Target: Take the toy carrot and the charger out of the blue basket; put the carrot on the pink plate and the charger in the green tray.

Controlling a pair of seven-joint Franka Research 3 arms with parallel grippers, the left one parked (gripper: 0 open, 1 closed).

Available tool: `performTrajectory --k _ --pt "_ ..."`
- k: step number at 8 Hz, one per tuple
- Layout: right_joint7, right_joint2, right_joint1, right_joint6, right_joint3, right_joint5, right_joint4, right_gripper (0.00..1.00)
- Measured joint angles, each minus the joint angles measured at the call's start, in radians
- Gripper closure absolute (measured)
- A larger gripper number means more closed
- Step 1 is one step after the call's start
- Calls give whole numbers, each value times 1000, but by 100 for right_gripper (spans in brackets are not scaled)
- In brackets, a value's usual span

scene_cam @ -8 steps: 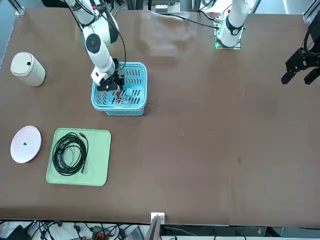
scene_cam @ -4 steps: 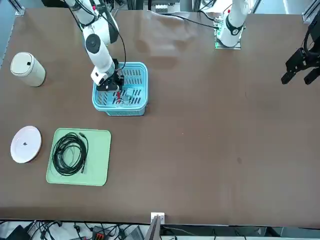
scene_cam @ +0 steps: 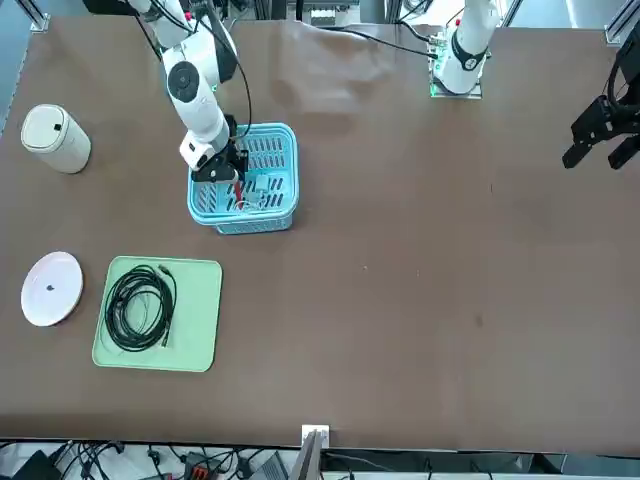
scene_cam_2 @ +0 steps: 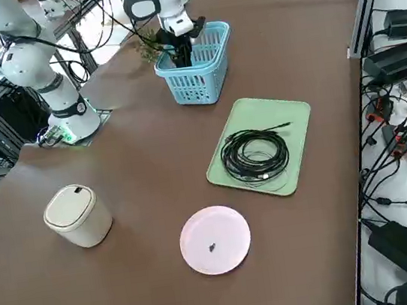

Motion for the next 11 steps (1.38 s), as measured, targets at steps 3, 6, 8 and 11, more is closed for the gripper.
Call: performTrajectory --k 3,6,8,11 --pt "0 -68 -2 -168 -14 0 68 69" --pt "1 -88 -32 -430 -21 0 229 69" --pt "0 -87 -59 -557 -21 0 342 69" --pt "-36 -81 -99 -620 -22 -18 433 69"
